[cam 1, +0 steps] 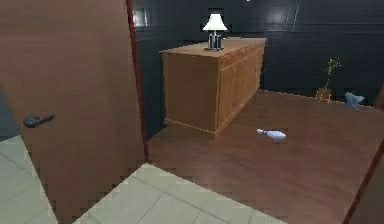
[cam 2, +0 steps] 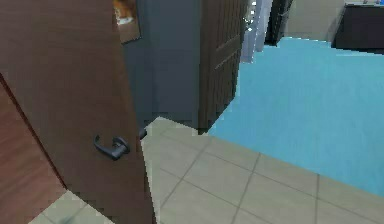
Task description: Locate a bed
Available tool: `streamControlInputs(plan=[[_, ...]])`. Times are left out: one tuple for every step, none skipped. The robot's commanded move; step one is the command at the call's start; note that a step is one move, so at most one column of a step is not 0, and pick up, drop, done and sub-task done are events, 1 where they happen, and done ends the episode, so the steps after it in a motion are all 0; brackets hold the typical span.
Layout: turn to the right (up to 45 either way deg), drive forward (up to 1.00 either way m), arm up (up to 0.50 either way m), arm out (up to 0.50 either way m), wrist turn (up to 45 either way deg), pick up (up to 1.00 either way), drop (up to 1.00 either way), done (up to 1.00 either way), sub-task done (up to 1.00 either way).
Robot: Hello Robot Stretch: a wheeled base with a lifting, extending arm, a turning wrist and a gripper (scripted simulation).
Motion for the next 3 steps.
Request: streamControlInputs(plan=[[0.0,0.2,0.0,0.0,0.0,0.0,0.0,0.0,0.0],[33.0,0.0,0.0,0.0,0.0,0.0,0.0,0.0,0.0],[0.0,1.0,0.0,0.0,0.0,0.0,0.0,0.0,0.0]])
